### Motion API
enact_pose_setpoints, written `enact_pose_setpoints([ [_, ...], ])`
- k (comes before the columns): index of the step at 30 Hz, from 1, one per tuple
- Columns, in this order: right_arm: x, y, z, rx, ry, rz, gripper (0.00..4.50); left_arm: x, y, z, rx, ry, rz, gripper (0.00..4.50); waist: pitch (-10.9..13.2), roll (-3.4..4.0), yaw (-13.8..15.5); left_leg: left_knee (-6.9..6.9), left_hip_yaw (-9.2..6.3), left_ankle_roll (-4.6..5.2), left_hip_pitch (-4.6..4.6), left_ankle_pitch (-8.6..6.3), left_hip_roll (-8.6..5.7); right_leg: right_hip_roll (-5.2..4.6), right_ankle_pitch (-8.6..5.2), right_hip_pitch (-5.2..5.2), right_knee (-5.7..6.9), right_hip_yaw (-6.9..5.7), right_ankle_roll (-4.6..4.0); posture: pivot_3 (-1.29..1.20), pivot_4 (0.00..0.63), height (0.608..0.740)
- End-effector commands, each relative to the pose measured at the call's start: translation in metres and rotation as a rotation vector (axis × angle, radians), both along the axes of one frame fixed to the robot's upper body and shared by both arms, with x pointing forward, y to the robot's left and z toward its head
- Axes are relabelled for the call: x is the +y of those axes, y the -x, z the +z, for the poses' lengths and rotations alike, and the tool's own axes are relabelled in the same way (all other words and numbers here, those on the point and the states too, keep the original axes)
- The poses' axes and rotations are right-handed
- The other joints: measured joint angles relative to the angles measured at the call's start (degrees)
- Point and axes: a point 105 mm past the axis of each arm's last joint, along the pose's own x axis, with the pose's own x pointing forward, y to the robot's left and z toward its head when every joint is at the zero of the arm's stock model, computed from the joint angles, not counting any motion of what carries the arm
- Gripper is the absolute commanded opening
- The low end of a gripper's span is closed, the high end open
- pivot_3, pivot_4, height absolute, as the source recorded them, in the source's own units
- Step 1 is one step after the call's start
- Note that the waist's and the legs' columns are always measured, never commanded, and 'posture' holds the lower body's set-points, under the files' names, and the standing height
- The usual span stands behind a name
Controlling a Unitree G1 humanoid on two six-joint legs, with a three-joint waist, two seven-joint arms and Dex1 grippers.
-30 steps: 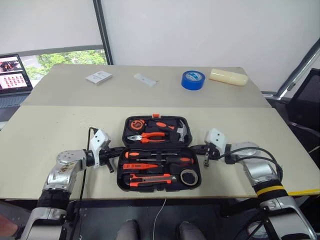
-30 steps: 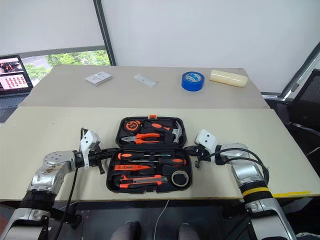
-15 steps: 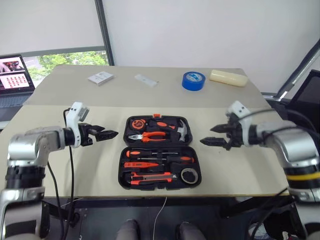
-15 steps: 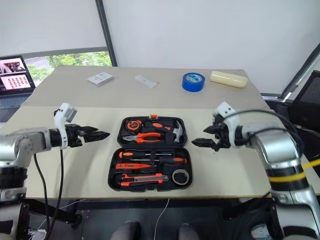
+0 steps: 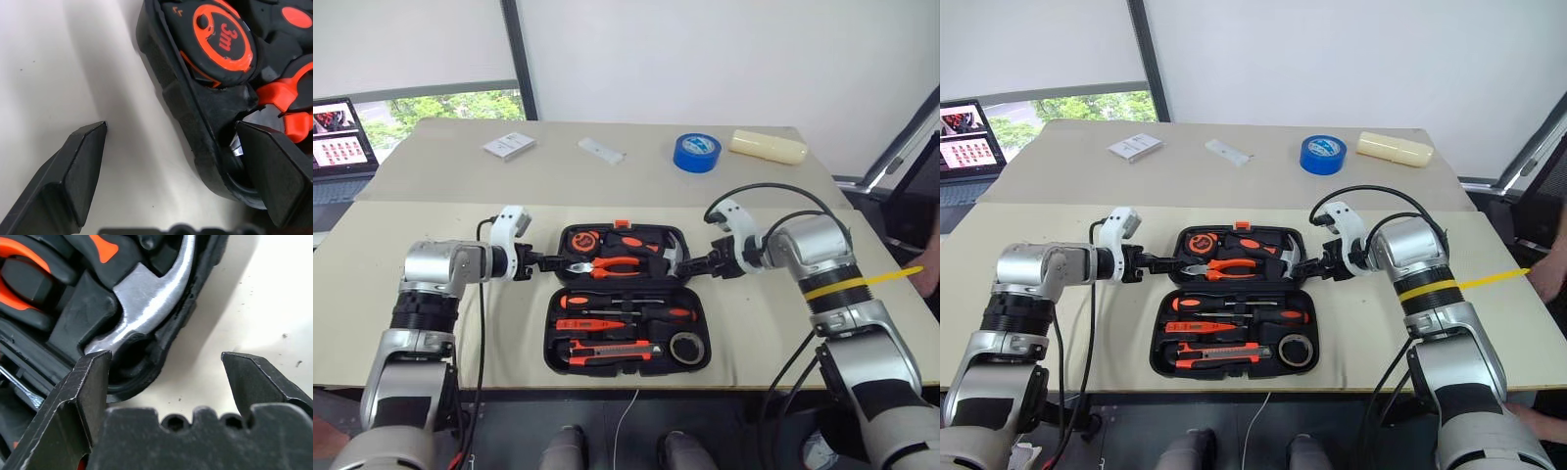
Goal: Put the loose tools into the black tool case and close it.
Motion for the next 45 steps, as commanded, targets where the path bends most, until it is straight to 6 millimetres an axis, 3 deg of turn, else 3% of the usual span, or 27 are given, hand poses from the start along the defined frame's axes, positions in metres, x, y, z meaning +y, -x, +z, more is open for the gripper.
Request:
enact_pose_setpoints([
  [1, -0.001, -0.009, 0.008, -0.045, 0.011, -0.027, 4.22, 0.003, -0.003, 0.009, -0.042, 0.003, 0.012, 3.40, 0.0, 0.00, -0.1, 0.03, -0.01, 0.00, 0.01, 0.00, 0.00, 0.00, 0.00, 0.00, 0.04, 0.00, 0.00, 0.00, 0.150, 0.740],
  [2, -0.002, -0.010, 0.007, -0.046, 0.019, -0.040, 4.22, 0.002, -0.003, 0.009, -0.044, 0.005, 0.011, 2.99, 0.0, 0.00, -0.1, 0.08, -0.02, 0.00, 0.04, 0.01, 0.00, 0.01, 0.00, 0.02, 0.11, 0.00, -0.01, 0.00, 0.150, 0.740],
  [6, -0.013, -0.013, 0.001, 0.004, 0.012, -0.112, 3.23, -0.002, -0.003, 0.007, -0.050, 0.024, 0.010, 1.63, 0.0, 0.00, -0.2, 0.31, -0.04, 0.02, 0.15, 0.05, 0.00, 0.01, 0.01, 0.07, 0.42, 0.04, -0.01, 0.00, 0.150, 0.740],
  [10, -0.016, -0.011, -0.006, 0.059, -0.035, -0.142, 1.79, -0.004, -0.003, 0.006, -0.079, 0.070, 0.025, 0.19, 0.0, 0.01, 0.0, 0.32, -0.08, 0.09, 0.22, 0.17, -0.01, 0.02, 0.06, 0.21, 0.43, 0.04, 0.00, 0.00, 0.150, 0.740],
  [11, -0.016, -0.012, -0.007, 0.055, -0.046, -0.144, 1.46, -0.005, -0.001, 0.007, -0.098, 0.095, 0.016, 0.00, 0.0, 0.01, 0.0, 0.33, -0.08, 0.10, 0.23, 0.19, -0.02, 0.02, 0.07, 0.23, 0.42, 0.05, 0.01, 0.00, 0.150, 0.740],
  [15, -0.006, -0.011, 0.007, -0.015, -0.163, -0.085, 0.07, -0.004, 0.004, 0.010, -0.201, 0.158, -0.010, 0.00, 0.0, 0.01, 0.0, 0.38, -0.08, 0.10, 0.21, 0.20, -0.04, 0.00, 0.10, 0.26, 0.42, 0.09, 0.03, 0.00, 0.150, 0.740],
  [20, -0.003, -0.011, 0.032, -0.353, -0.199, 0.019, 0.07, 0.004, 0.010, 0.018, -0.376, 0.161, 0.002, 0.00, 0.0, 0.01, -0.1, 0.36, -0.07, 0.10, 0.18, 0.19, -0.03, 0.02, 0.10, 0.20, 0.38, 0.13, 0.03, 0.00, 0.150, 0.740],
  [23, -0.001, 0.008, 0.045, -0.579, -0.165, 0.153, 0.07, 0.018, 0.016, 0.035, -0.549, 0.209, 0.100, 0.00, 0.0, 0.01, -0.1, 0.33, -0.05, 0.09, 0.10, 0.19, -0.04, 0.01, 0.10, 0.13, 0.33, 0.15, 0.05, 0.00, 0.150, 0.740],
  [26, -0.008, 0.025, 0.048, -0.818, -0.067, 0.212, 0.07, 0.020, 0.036, 0.037, -0.706, 0.139, 0.075, 0.00, 0.0, -0.01, -0.2, 0.30, -0.04, 0.09, 0.03, 0.18, -0.04, 0.01, 0.10, 0.09, 0.24, 0.18, 0.07, 0.00, 0.150, 0.740],
  [29, -0.014, 0.053, 0.057, -1.246, 0.134, 0.339, 0.07, 0.017, 0.060, 0.027, -0.804, 0.047, -0.008, 0.00, 0.0, -0.01, -0.1, 0.18, -0.01, 0.08, 0.06, 0.18, -0.04, 0.01, 0.10, 0.08, 0.16, 0.20, 0.07, 0.00, 0.150, 0.740],
  [31, -0.025, 0.075, 0.016, -1.248, 0.264, 0.459, 0.07, 0.024, 0.074, 0.006, -0.783, -0.017, -0.011, 0.00, 0.0, 0.01, 0.0, 0.10, 0.02, 0.08, 0.08, 0.18, -0.06, -0.01, 0.10, 0.10, 0.04, 0.21, 0.07, 0.00, 0.150, 0.740],
  [33, -0.040, 0.086, -0.018, -1.193, 0.330, 0.466, 0.07, 0.026, 0.090, -0.012, -0.793, -0.090, -0.068, 0.00, 0.0, 0.00, 0.1, 0.04, 0.04, 0.08, 0.22, 0.17, -0.12, -0.07, 0.08, 0.29, -0.08, 0.23, 0.12, 0.00, 0.150, 0.740],
  [36, -0.043, 0.102, -0.031, -1.304, 0.393, 0.535, 0.07, 0.034, 0.105, -0.027, -0.813, -0.143, -0.080, 0.00, -0.1, 0.10, -0.1, -0.13, 0.18, 0.05, 0.90, 0.14, -0.12, -0.07, 0.07, 0.93, -0.37, 0.35, 0.12, 0.00, 0.150, 0.740],
  [39, -0.046, 0.105, -0.042, -1.345, 0.448, 0.546, 0.07, 0.044, 0.111, -0.031, -0.821, -0.126, -0.039, 0.00, -0.1, 0.09, -0.4, -0.28, 0.25, -0.22, 1.55, -0.02, -0.09, -0.07, -0.31, 1.43, -0.61, 0.44, 0.09, 0.00, 0.150, 0.740],
  [42, -0.051, 0.103, -0.058, -1.246, 0.410, 0.497, 1.01, 0.053, 0.113, -0.040, -0.783, -0.170, -0.043, 0.97, -0.1, 0.05, -0.5, -0.27, 0.29, -0.22, 1.85, -0.01, -0.10, -0.07, -0.24, 1.67, -0.60, 0.57, 0.08, 0.00, 0.150, 0.740],
  [45, -0.058, 0.103, -0.057, -1.234, 0.419, 0.469, 2.00, 0.066, 0.112, -0.044, -0.724, -0.160, -0.018, 2.02, 0.0, -0.05, -0.5, -0.29, 0.32, -0.20, 2.04, -0.01, -0.08, -0.08, -0.26, 1.83, -0.62, 0.62, 0.05, 0.00, 0.150, 0.740],
])
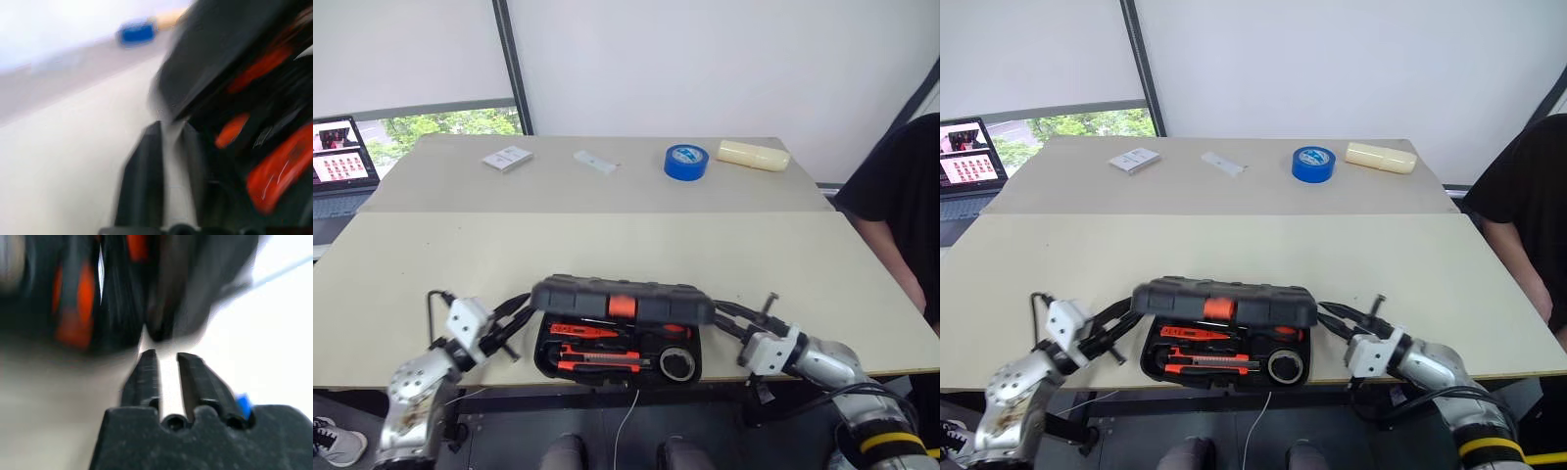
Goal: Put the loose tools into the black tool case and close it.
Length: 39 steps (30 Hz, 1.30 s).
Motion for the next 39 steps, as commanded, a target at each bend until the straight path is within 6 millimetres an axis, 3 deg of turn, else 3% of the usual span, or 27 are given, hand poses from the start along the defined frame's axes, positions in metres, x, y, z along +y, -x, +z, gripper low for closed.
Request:
enact_pose_setpoints([
  [1, -0.012, -0.004, 0.017, -0.028, -0.057, -0.051, 2.33, 0.017, -0.005, 0.010, 0.009, 0.007, 0.033, 2.38, 0.0, -0.01, 0.1, 0.00, 0.02, 0.01, -0.02, 0.00, 0.00, 0.00, 0.00, -0.02, 0.00, 0.02, 0.00, 0.00, 0.150, 0.740],
  [2, -0.020, -0.003, 0.017, 0.018, -0.091, -0.084, 2.75, 0.021, -0.006, 0.010, 0.033, 0.007, 0.027, 2.82, 0.0, -0.01, 0.2, 0.00, 0.03, 0.01, -0.02, 0.00, 0.00, -0.01, 0.00, -0.02, 0.00, 0.04, 0.01, 0.00, 0.150, 0.740],
  [4, -0.028, 0.001, 0.022, 0.057, -0.132, -0.107, 3.41, 0.026, -0.007, 0.010, 0.071, 0.002, 0.015, 2.85, 0.0, -0.01, 0.4, 0.00, 0.05, -0.02, -0.01, -0.02, 0.03, -0.01, 0.00, 0.04, 0.00, 0.02, 0.02, 0.00, 0.150, 0.740],
  [6, -0.033, 0.012, 0.021, 0.195, -0.176, -0.101, 3.41, 0.027, -0.012, 0.015, 0.091, 0.011, -0.017, 2.85, 0.0, 0.00, 0.5, 0.01, 0.10, -0.03, -0.01, -0.02, 0.04, -0.03, 0.01, 0.07, -0.03, 0.04, 0.00, 0.00, 0.150, 0.740],
  [8, -0.030, 0.028, 0.025, 0.330, -0.241, -0.054, 3.01, 0.025, -0.017, 0.019, 0.114, 0.006, -0.059, 2.85, 0.0, -0.01, 0.6, -0.05, 0.16, -0.01, -0.01, -0.01, 0.07, -0.04, 0.00, 0.09, -0.04, 0.04, -0.05, 0.00, 0.150, 0.740],
  [10, -0.016, 0.063, 0.018, 0.595, -0.226, 0.054, 2.36, 0.016, -0.033, 0.032, 0.086, -0.015, -0.111, 2.33, 0.0, 0.02, 1.0, -0.10, 0.17, 0.01, -0.04, 0.00, 0.08, -0.03, 0.06, 0.09, -0.06, 0.04, -0.20, 0.00, 0.150, 0.740],
  [12, -0.008, 0.083, 0.016, 0.744, -0.224, 0.096, 1.79, 0.012, -0.041, 0.039, 0.054, -0.031, -0.136, 1.90, 0.0, -0.11, 1.4, -0.12, 0.16, 0.00, -0.04, 0.00, 0.08, -0.02, 0.02, 0.08, -0.04, 0.02, -0.22, 0.00, 0.150, 0.740],
  [13, 0.003, 0.091, 0.015, 0.779, -0.221, 0.129, 1.36, 0.000, -0.055, 0.044, 0.045, -0.035, -0.163, 1.39, -0.1, -0.20, 1.2, -0.12, 0.15, -0.01, -0.03, -0.01, 0.17, 0.06, -0.02, 0.09, -0.09, 0.00, -0.17, 0.00, 0.150, 0.740],
  [17, 0.046, 0.107, 0.018, 0.885, -0.277, 0.236, 0.04, -0.038, -0.088, 0.052, 0.036, -0.101, -0.274, 0.07, -0.1, -0.34, 1.6, -0.04, 0.12, -0.18, -0.08, -0.12, 0.16, 0.08, 0.06, -0.02, -0.17, -0.11, 0.00, 0.00, 0.150, 0.740],
  [20, 0.068, 0.110, 0.014, 0.930, -0.267, 0.280, 0.04, -0.042, -0.098, 0.057, 0.062, -0.070, -0.294, 0.07, -0.1, -0.38, 0.9, 0.03, 0.11, -0.20, -0.13, -0.12, 0.15, 0.09, 0.10, 0.00, -0.22, -0.08, 0.03, 0.00, 0.150, 0.740],
  [24, 0.086, 0.085, 0.021, 0.838, -0.288, 0.249, 0.04, -0.048, -0.090, 0.033, 0.187, -0.183, -0.422, 0.07, -0.1, -0.44, 0.3, -0.01, 0.07, 0.18, -0.45, 0.10, 0.16, 0.17, 0.17, -0.35, -0.21, -0.05, 0.21, 0.00, 0.150, 0.740],
  [27, 0.087, 0.067, 0.023, 0.777, -0.281, 0.207, 0.04, -0.053, -0.093, 0.026, 0.225, -0.168, -0.430, 0.07, -0.1, -0.45, 0.5, 0.03, -0.04, 0.26, -0.84, 0.15, 0.15, 0.29, 0.41, -0.70, -0.07, -0.02, 0.14, 0.00, 0.150, 0.740],
  [34, 0.067, -0.008, 0.040, 0.534, -0.363, 0.047, 0.04, -0.061, -0.084, 0.007, 0.264, -0.111, -0.466, 0.07, -0.1, -0.61, 0.5, 0.25, -0.03, 0.26, -0.92, 0.15, 0.15, 0.25, 0.38, -0.72, -0.11, -0.04, 0.16, 0.00, 0.150, 0.740],
  [39, 0.051, -0.048, 0.048, 0.432, -0.359, -0.029, 0.04, -0.053, -0.074, 0.013, 0.237, -0.017, -0.421, 0.07, -0.1, -0.61, 0.4, 0.27, 0.02, 0.29, -0.92, 0.17, 0.14, 0.20, 0.64, -0.69, -0.06, -0.03, 0.15, 0.00, 0.150, 0.740],
])
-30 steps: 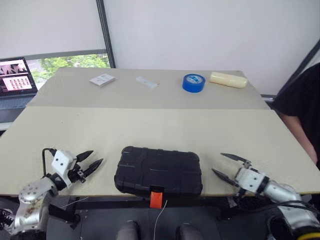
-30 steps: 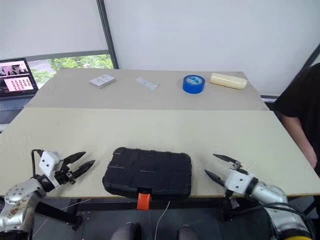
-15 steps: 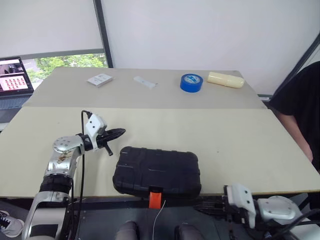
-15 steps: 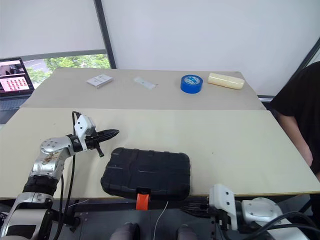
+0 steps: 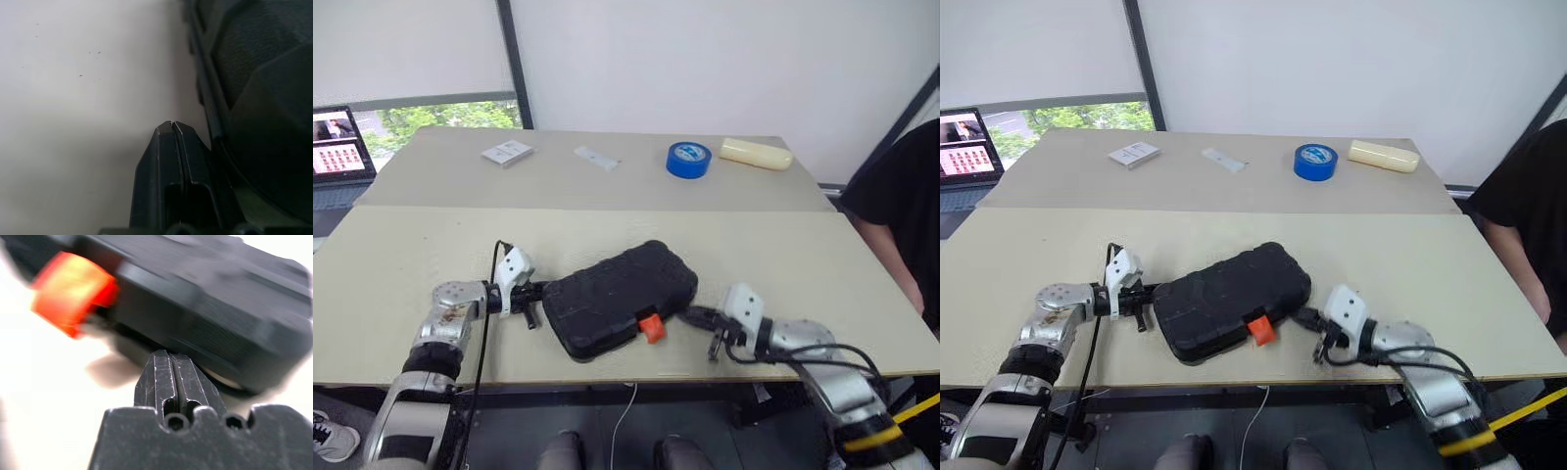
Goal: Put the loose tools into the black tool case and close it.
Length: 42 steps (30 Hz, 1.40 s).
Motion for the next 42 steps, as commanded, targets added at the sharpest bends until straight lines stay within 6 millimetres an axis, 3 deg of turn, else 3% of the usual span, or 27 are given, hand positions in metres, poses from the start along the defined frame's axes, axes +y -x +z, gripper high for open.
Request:
enact_pose_setpoints([
  [1, -0.013, -0.025, 0.020, -0.109, -0.014, -0.068, 0.04, 0.007, 0.003, 0.015, -0.032, 0.088, 0.059, 0.07, 0.0, 0.00, 0.0, -0.03, 0.00, 0.00, 0.00, 0.00, 0.00, 0.01, -0.01, -0.01, 0.01, 0.00, -0.01, 0.00, 0.150, 0.740],
  [4, -0.020, -0.025, 0.019, -0.096, 0.002, -0.060, 0.04, 0.031, -0.006, 0.038, -0.116, 0.176, 0.210, 0.07, 0.0, 0.01, 0.0, -0.20, -0.04, 0.01, 0.00, 0.01, 0.00, 0.06, -0.10, -0.07, 0.07, 0.00, -0.07, 0.00, 0.150, 0.740],
  [6, -0.026, -0.018, 0.017, -0.083, -0.002, -0.055, 0.04, 0.031, -0.002, 0.057, -0.132, 0.237, 0.165, 0.07, 0.0, 0.01, 0.1, -0.25, -0.11, 0.01, -0.01, 0.01, 0.04, 0.14, -0.13, -0.08, 0.08, -0.02, -0.12, 0.00, 0.150, 0.740],
  [10, -0.037, 0.002, 0.019, -0.077, -0.126, -0.083, 0.04, -0.008, 0.016, 0.085, -0.063, 0.276, -0.077, 0.07, 0.0, 0.01, 0.9, -0.27, -0.12, -0.01, -0.03, 0.00, -0.02, 0.05, -0.19, -0.02, 0.06, -0.06, -0.05, 0.00, 0.150, 0.740],
  [13, -0.041, 0.022, 0.014, -0.069, -0.207, -0.101, 0.04, -0.059, 0.020, 0.093, -0.070, 0.243, -0.228, 0.07, 0.0, 0.05, 1.7, -0.21, -0.12, -0.01, -0.03, 0.00, -0.09, 0.00, -0.21, 0.07, 0.05, -0.05, -0.03, 0.00, 0.150, 0.740],
  [16, -0.031, 0.035, 0.013, -0.072, -0.218, -0.076, 0.04, -0.100, 0.020, 0.083, -0.062, 0.182, -0.296, 0.07, 0.0, 0.09, 1.5, -0.04, -0.13, -0.01, -0.03, 0.00, -0.17, -0.02, -0.24, 0.17, 0.05, 0.04, 0.07, 0.00, 0.150, 0.740],
  [18, -0.016, 0.038, 0.027, -0.120, -0.263, -0.030, 0.04, -0.125, 0.014, 0.050, -0.023, 0.029, -0.293, 0.07, 0.0, 0.11, 0.9, 0.05, -0.12, 0.00, -0.03, 0.00, -0.19, 0.01, -0.25, 0.17, 0.06, 0.14, 0.23, 0.00, 0.150, 0.740],
  [20, 0.002, 0.041, 0.030, -0.120, -0.247, 0.052, 0.04, -0.134, 0.014, 0.019, 0.049, -0.081, -0.277, 0.07, 0.0, 0.14, 0.2, 0.05, -0.17, 0.01, 0.01, 0.00, -0.20, 0.11, -0.29, 0.13, 0.06, 0.28, 0.41, 0.00, 0.150, 0.740],
  [24, 0.015, 0.034, 0.026, -0.072, -0.221, 0.116, 0.04, -0.135, 0.027, -0.005, 0.132, -0.163, -0.320, 0.07, -0.3, 0.43, -0.4, -0.02, -0.39, 0.00, 0.52, 0.00, -0.19, 0.32, -0.31, 0.51, 0.05, 0.42, 0.34, 0.00, 0.150, 0.740],
  [27, 0.022, 0.035, 0.010, -0.011, -0.145, 0.179, 0.04, -0.134, 0.023, -0.003, 0.142, -0.137, -0.275, 0.07, -0.4, 0.43, -0.3, -0.34, -0.39, -0.02, 1.07, -0.01, -0.18, 0.31, -0.66, 0.95, -0.02, 0.39, -0.11, 0.00, 0.150, 0.740],
  [33, 0.027, 0.032, -0.018, 0.047, -0.065, 0.183, 0.04, -0.123, 0.013, -0.001, 0.130, -0.145, -0.221, 0.07, -0.5, 0.49, -0.2, -0.35, -0.39, 0.06, 1.06, -0.07, -0.18, 0.31, -0.68, 0.96, 0.00, 0.38, 0.08, 0.00, 0.150, 0.740],
  [42, 0.039, 0.016, -0.018, 0.027, -0.091, 0.181, 0.04, -0.111, 0.017, 0.000, 0.175, -0.165, -0.226, 0.07, -0.5, 0.52, -0.7, -0.36, -0.43, 0.04, 1.15, -0.07, -0.12, 0.42, -0.69, 0.96, 0.02, 0.41, -0.13, 0.00, 0.150, 0.740],
])
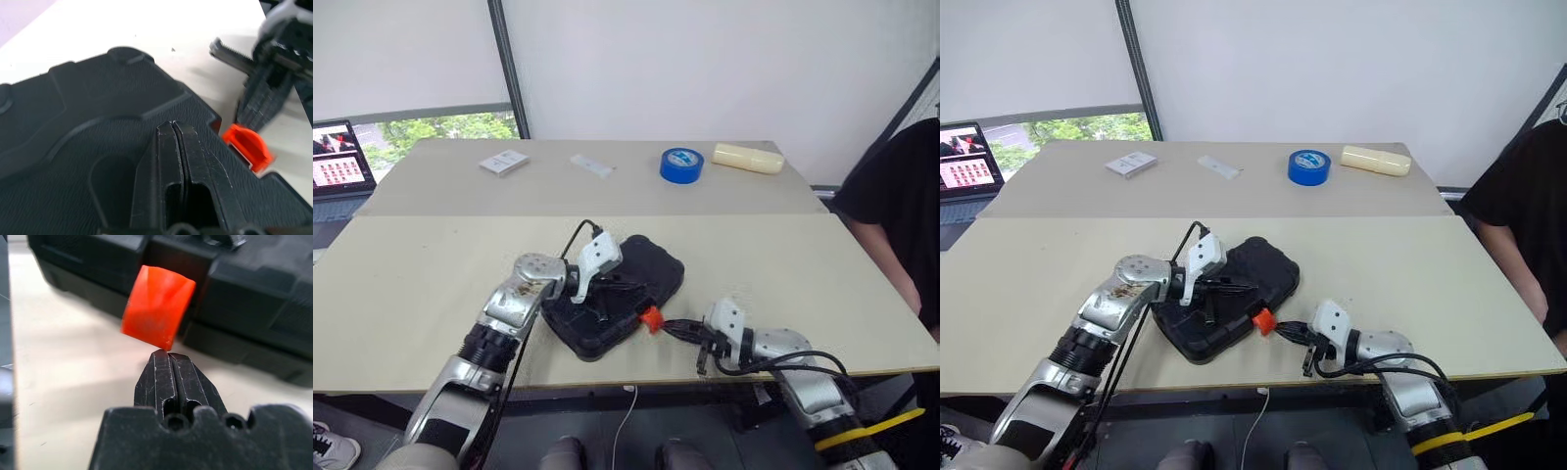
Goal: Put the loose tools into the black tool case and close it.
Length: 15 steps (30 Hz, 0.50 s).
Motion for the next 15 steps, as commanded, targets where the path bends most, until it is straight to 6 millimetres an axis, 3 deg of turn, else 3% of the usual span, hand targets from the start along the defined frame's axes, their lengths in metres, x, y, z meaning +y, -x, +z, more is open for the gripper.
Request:
enact_pose_setpoints([
  [1, 0.012, -0.007, 0.013, -0.055, -0.048, 0.016, 0.04, 0.018, 0.004, -0.040, 0.140, -0.095, 0.071, 0.07, 0.0, 0.00, 0.0, -0.01, -0.01, 0.00, -0.01, 0.00, 0.02, 0.02, 0.01, 0.00, 0.00, 0.00, 0.02, 0.00, 0.150, 0.740],
  [6, 0.019, -0.005, 0.021, -0.030, -0.096, 0.032, 0.04, 0.022, 0.001, -0.041, 0.126, -0.101, 0.101, 0.07, 0.0, 0.01, 0.0, -0.02, -0.01, 0.00, -0.01, 0.00, 0.08, 0.08, 0.03, -0.03, 0.01, 0.01, 0.04, 0.00, 0.150, 0.740],
  [12, -0.009, 0.014, 0.013, 0.036, -0.013, 0.007, 0.04, 0.022, 0.007, -0.047, 0.136, -0.095, 0.102, 0.07, -0.2, 0.12, 0.1, -0.04, 0.01, -0.23, 0.00, -0.15, 0.10, 0.08, -0.06, -0.02, 0.01, 0.01, -0.13, 0.00, 0.150, 0.740],
  [15, -0.017, 0.023, 0.019, 0.036, -0.013, -0.001, 0.04, 0.021, 0.008, -0.048, 0.136, -0.095, 0.099, 0.07, -0.3, 0.26, 0.1, -0.07, 0.01, -0.23, 0.02, -0.15, 0.10, 0.08, -0.08, -0.02, 0.00, 0.01, -0.16, 0.00, 0.150, 0.740],
])
